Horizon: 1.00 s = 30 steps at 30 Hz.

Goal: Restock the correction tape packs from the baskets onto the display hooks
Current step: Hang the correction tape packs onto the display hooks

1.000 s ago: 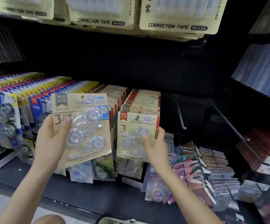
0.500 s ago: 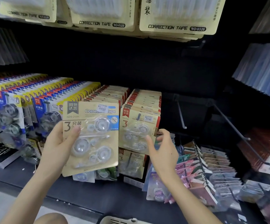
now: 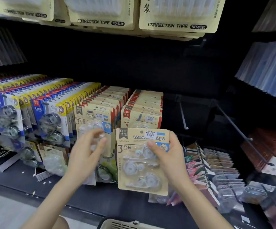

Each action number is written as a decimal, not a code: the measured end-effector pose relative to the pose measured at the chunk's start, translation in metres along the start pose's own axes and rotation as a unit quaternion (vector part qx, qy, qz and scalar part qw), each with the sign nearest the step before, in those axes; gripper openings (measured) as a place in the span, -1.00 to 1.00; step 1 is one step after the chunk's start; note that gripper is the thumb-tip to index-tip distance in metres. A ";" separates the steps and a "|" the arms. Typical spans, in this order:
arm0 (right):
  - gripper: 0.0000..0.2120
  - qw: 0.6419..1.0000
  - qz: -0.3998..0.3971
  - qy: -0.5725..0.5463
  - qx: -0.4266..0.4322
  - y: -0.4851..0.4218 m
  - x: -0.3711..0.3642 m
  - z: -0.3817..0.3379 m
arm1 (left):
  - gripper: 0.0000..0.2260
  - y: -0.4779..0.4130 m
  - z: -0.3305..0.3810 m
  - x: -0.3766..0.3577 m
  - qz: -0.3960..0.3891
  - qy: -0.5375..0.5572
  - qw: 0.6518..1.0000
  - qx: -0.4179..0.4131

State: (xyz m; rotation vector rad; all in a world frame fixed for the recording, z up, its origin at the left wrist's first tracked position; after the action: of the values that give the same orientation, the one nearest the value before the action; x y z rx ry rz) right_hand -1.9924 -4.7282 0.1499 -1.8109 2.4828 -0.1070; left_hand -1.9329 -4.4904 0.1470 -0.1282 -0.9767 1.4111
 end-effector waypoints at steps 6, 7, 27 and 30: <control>-0.72 0.998 0.013 0.048 0.047 -0.016 -0.007 -0.020 | -0.55 -0.040 -0.002 0.029 0.065 -0.218 0.972 -0.058; -0.71 0.997 0.016 0.051 0.049 -0.020 -0.009 -0.022 | -0.55 -0.045 -0.004 0.028 0.063 -0.237 0.967 -0.064; -0.75 0.972 0.131 0.192 0.038 -0.060 -0.005 0.011 | -0.37 -0.057 -0.039 -0.005 -0.022 -0.269 0.961 -0.052; -0.59 0.917 0.185 0.354 0.018 -0.063 0.000 0.016 | -0.38 -0.057 -0.040 -0.006 -0.023 -0.270 0.961 -0.053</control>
State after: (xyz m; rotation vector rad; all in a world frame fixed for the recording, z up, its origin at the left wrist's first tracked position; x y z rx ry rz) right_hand -1.9311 -4.7480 0.1405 -1.4077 3.2066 -0.9278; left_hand -1.8633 -4.4893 0.1540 0.2141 -1.4945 1.3779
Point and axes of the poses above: each hand's wrist, its own y-axis away from the middle knuckle, its own x-axis out of the back of the hand, z = x × y, the point moved 9 cm from there along -y, towards the middle knuckle, and after that the axes turned 11 degrees about -x, right-handed, at the moved point
